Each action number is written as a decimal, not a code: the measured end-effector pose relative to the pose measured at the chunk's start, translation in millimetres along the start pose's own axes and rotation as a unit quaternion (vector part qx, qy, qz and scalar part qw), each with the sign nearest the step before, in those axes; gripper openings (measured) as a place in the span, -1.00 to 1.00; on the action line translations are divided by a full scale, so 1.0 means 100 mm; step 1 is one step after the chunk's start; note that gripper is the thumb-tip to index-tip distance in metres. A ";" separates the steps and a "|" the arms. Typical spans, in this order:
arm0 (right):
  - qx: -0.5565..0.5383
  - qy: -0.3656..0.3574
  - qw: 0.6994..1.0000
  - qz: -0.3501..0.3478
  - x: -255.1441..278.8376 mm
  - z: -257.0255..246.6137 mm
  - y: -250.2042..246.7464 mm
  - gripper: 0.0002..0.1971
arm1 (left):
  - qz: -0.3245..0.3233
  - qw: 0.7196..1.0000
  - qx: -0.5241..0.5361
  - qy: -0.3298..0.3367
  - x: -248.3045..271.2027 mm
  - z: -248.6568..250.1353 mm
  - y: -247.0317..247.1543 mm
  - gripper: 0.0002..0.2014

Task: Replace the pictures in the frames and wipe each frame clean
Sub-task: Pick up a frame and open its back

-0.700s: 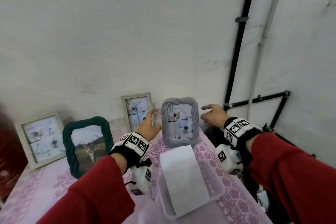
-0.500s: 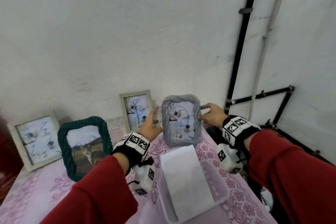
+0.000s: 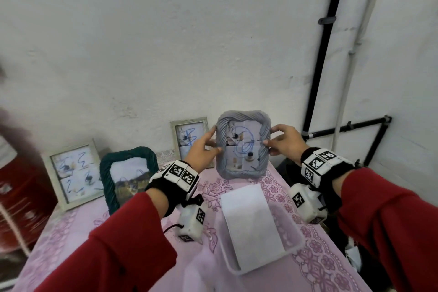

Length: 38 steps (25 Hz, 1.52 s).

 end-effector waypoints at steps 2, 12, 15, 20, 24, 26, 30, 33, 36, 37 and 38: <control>-0.007 -0.031 0.999 -0.005 0.11 -0.23 0.01 -0.65 | 0.016 1.000 0.002 0.023 0.12 0.17 -0.21 -0.31; -0.114 -0.142 0.983 -0.017 0.95 -0.88 0.26 -0.67 | 0.110 0.988 0.005 0.112 1.03 0.57 -0.87 -0.28; -0.158 -0.150 0.975 -0.054 1.26 -0.90 0.42 -0.68 | 0.126 0.984 0.058 0.112 1.29 0.51 -0.96 -0.30; -0.251 -0.125 0.953 -0.116 1.70 -0.69 0.75 -0.68 | 0.130 0.966 0.192 0.113 1.81 0.32 -1.02 -0.35; -0.277 -0.110 0.940 -0.167 2.02 -0.51 0.99 -0.67 | 0.140 0.959 0.227 0.097 2.19 0.09 -1.01 -0.39; -0.297 -0.097 0.931 -0.188 2.12 -0.40 1.09 -0.68 | 0.143 0.957 0.239 0.080 2.33 -0.04 -0.96 -0.38; -0.318 -0.056 0.924 -0.203 2.31 -0.11 1.25 -0.67 | 0.153 0.952 0.263 0.046 2.60 -0.32 -0.78 -0.37; -0.318 -0.027 0.928 -0.194 2.42 0.11 1.30 -0.68 | 0.163 0.955 0.247 0.014 2.74 -0.50 -0.65 -0.37; -0.330 0.002 0.926 -0.181 2.48 0.30 1.32 -0.70 | 0.158 0.958 0.240 -0.011 2.84 -0.68 -0.54 -0.42; -0.331 0.010 0.926 -0.181 2.49 0.34 1.33 -0.70 | 0.157 0.958 0.241 -0.020 2.87 -0.74 -0.50 -0.44; -0.330 0.019 0.926 -0.183 2.50 0.39 1.34 -0.70 | 0.157 0.958 0.237 -0.033 2.89 -0.80 -0.46 -0.45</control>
Point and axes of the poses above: each hand's wrist, its own x-axis away from the middle knuckle, its own y-axis out of the palm, z = x × y, the point moved 8 cm from there along -x, towards the middle knuckle, and after that the axes turned 15 degrees about -x, right-handed, at the moved point
